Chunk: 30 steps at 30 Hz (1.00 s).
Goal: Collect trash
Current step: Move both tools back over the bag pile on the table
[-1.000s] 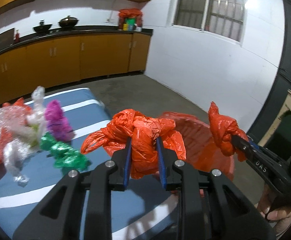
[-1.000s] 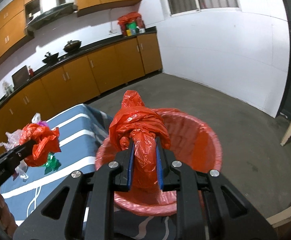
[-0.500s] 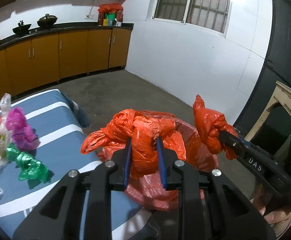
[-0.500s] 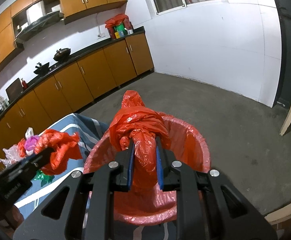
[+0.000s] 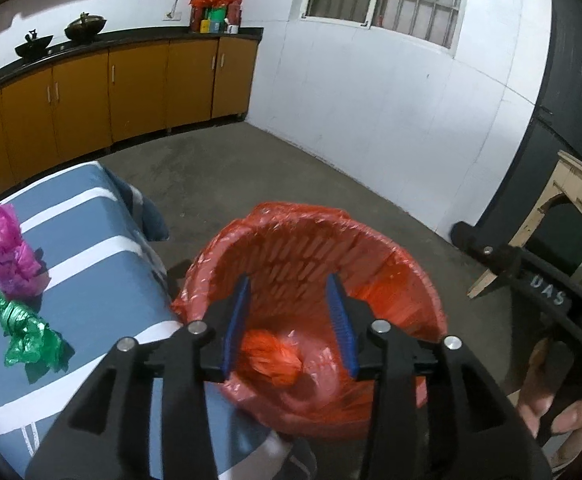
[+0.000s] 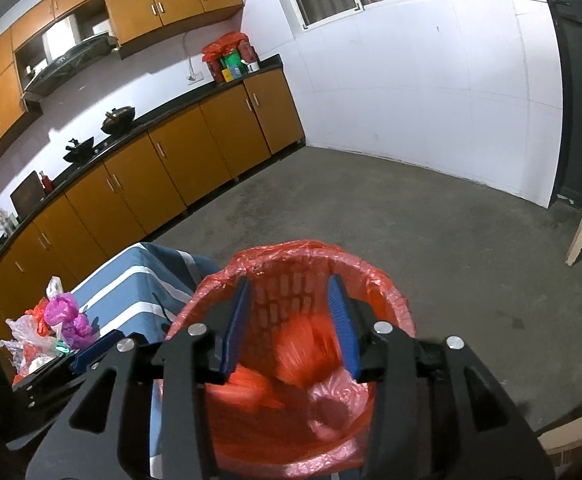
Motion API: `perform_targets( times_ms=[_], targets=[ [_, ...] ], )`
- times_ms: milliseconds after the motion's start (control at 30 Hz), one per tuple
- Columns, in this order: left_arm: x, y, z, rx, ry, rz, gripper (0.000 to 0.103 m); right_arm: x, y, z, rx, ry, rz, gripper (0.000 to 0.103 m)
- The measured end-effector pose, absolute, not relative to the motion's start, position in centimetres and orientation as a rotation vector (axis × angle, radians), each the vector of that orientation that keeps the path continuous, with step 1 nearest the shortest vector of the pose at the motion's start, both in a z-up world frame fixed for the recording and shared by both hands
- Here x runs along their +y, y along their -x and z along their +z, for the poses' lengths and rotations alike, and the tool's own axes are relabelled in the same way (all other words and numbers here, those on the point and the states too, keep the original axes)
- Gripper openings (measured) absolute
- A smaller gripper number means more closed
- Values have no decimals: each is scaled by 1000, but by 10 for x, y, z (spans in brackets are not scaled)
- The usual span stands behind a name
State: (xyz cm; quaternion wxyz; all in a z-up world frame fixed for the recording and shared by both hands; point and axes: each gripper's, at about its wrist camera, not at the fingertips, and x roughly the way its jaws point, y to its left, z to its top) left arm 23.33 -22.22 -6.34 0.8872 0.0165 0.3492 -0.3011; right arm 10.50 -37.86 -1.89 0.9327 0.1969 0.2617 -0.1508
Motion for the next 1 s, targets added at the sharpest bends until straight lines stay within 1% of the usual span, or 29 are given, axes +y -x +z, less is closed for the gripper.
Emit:
perform_targets(
  times_ms=[67,167,233,333,367,467,700,1000],
  targets=[
    [-214,-235,-66,726,-34,-596,45,-380,-103,-21,542,-395,-318,41],
    [-198,-232,-67,702,-42,-533,57,-375,-102,-23,556,-353,-333,41],
    [-190,-227,-65,676,-59,-481,69,-372,-103,-22,559,-325,-335,41],
    [-175,-221,-64,648,-81,-416,76,-362,-102,-22,560,-281,-329,41],
    [-169,-220,-64,645,-82,-399,77,-357,-102,-21,559,-268,-321,41],
    [-151,-215,-61,635,-82,-357,79,-349,-102,-16,546,-245,-304,52],
    [-95,-203,-51,577,-83,-222,83,-314,-123,-5,550,-209,-200,52],
    [13,-203,-54,567,-30,22,88,-229,-169,-7,586,-150,-5,52]
  ],
)
